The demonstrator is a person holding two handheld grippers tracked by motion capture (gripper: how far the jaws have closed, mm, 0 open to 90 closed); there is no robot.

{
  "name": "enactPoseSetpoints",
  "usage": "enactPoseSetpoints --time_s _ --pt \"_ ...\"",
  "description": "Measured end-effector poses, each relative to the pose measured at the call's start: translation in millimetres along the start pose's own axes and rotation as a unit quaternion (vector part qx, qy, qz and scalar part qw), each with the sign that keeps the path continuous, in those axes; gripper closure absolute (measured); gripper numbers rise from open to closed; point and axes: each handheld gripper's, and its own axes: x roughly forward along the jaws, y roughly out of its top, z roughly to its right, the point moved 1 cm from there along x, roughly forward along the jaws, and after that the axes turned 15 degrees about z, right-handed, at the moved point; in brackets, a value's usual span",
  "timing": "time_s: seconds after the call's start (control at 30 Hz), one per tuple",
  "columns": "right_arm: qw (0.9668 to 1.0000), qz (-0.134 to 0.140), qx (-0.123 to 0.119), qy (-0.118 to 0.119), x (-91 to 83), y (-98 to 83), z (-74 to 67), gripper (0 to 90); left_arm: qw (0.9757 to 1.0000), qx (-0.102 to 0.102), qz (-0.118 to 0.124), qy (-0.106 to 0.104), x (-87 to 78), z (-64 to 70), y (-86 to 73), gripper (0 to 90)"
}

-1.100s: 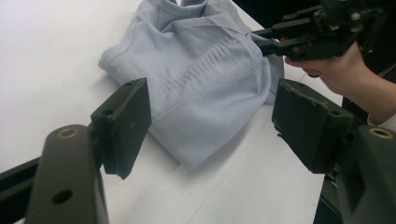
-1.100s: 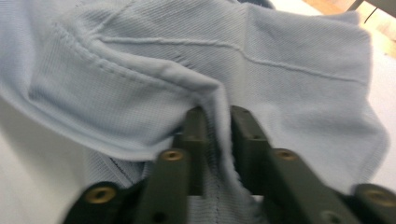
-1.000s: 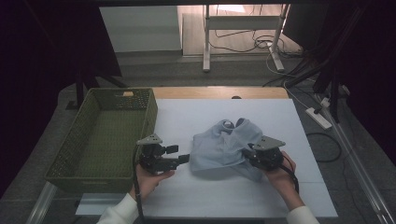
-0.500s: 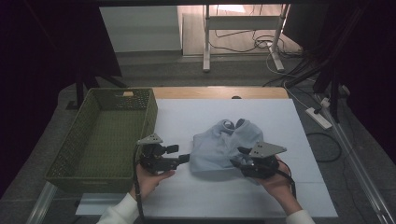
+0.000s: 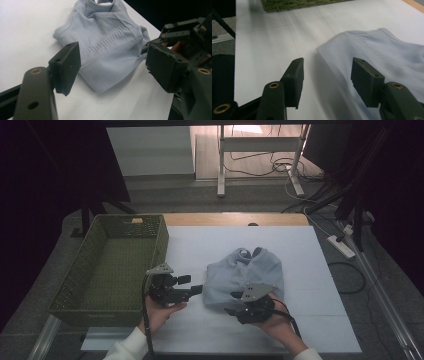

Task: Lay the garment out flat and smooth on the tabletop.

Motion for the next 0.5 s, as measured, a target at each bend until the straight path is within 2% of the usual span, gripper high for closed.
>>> enactPoseSetpoints --time_s 0.37,0.5 --pt "0.9991 -0.019 -0.022 0.030 39.9 3.8 -14.7 42.8 1.0000 -0.002 0.000 0.002 -0.9 -1.9 -0.2 27.9" --pt "0.9990 -0.029 -0.029 0.019 52.2 1.9 -12.6 42.2 1.0000 -0.001 -0.001 0.003 -0.4 -1.4 -0.3 27.8"
